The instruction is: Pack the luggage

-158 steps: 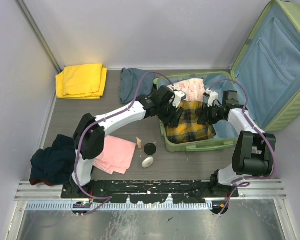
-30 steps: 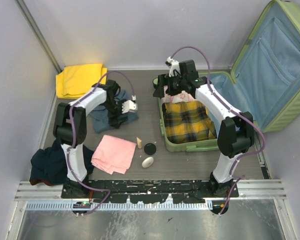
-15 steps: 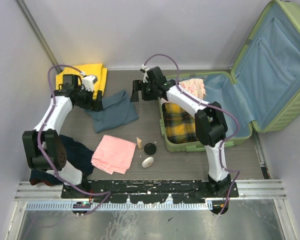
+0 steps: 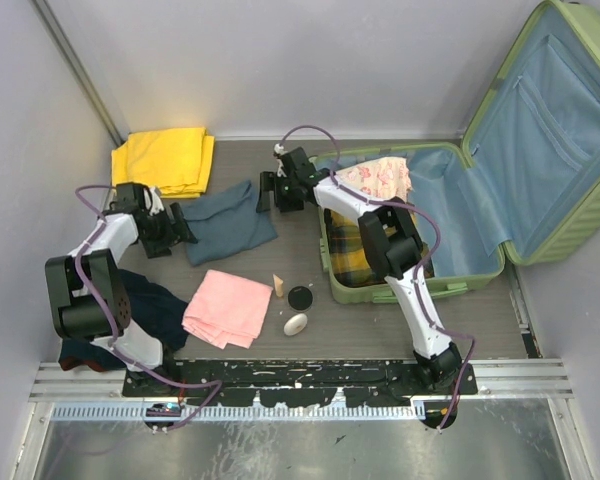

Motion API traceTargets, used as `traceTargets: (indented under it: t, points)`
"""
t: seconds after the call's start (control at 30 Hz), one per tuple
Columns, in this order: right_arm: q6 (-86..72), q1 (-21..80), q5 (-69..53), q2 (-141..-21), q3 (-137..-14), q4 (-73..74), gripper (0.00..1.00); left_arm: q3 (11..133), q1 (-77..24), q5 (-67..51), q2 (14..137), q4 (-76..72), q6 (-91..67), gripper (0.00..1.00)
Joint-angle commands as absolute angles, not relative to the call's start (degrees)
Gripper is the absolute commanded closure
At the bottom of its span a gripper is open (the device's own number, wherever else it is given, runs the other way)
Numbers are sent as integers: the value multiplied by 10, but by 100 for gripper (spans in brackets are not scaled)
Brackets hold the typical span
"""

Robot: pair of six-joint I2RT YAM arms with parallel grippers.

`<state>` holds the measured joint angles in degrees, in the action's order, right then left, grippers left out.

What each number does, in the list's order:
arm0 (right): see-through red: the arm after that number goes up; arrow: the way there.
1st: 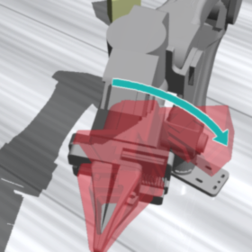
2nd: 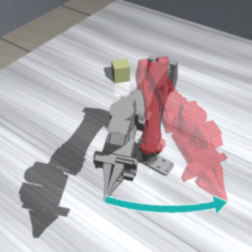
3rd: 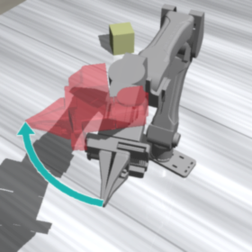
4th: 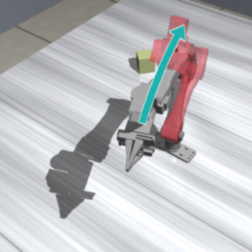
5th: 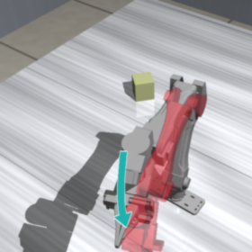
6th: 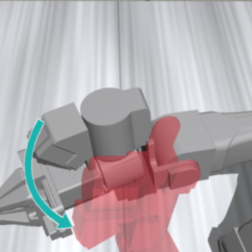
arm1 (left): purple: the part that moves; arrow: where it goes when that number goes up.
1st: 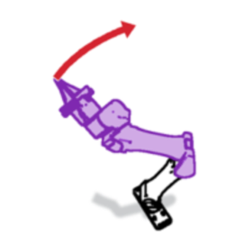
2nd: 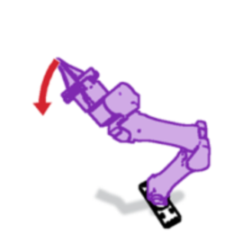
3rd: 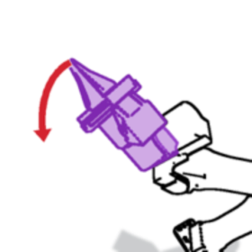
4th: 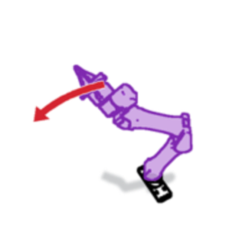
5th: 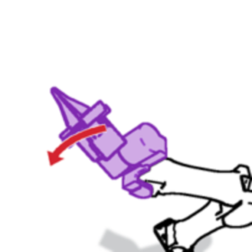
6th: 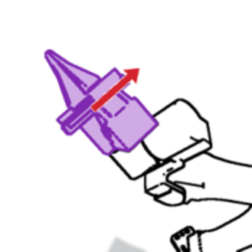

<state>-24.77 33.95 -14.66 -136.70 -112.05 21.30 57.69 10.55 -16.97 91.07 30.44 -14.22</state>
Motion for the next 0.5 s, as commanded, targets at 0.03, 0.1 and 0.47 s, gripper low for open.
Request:
traceTargets:
  t: [0.03,0.1,0.47]
  points:
    - [-261,346,-159,-1388,-1174,167,21,610,109,-194,949,253,-174,22]
    - [-261,352,-159,-1398,-1179,163,22,624,109,-200,970,256,-175,24]
    - [-311,386,-183,-1430,-1155,163,29,645,91,-214,1052,238,-188,38]
